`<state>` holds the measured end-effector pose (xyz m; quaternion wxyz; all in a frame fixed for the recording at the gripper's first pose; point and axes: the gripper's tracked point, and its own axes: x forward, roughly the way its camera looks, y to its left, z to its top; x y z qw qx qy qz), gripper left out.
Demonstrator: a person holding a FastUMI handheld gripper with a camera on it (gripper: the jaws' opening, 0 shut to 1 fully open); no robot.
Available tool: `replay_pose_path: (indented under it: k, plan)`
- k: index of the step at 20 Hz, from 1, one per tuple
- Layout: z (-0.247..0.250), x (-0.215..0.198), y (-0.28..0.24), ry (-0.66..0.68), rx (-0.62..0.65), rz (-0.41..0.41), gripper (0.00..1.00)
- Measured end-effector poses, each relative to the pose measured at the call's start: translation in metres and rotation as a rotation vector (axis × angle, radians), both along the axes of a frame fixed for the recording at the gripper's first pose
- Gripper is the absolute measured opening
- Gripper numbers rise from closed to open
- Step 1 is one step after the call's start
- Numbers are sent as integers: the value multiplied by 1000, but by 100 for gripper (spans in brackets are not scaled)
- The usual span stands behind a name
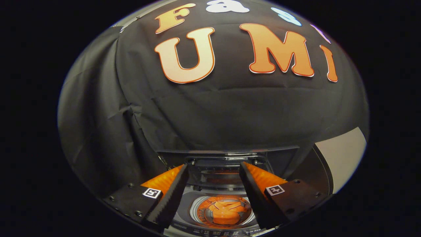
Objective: Put the clothes into the washing machine and then close the washing machine lid.
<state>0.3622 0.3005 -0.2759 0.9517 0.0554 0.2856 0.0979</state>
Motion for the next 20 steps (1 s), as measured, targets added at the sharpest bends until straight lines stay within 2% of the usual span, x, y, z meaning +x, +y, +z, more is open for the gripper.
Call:
replay_pose_path:
  k: [1, 11, 20]
  plan:
    - [2, 7, 1, -3, -2, -5, 99]
    - [-6, 73, -9, 3, -65, -58, 99]
    - [-33, 97, -10, 48, -91, -82, 99]
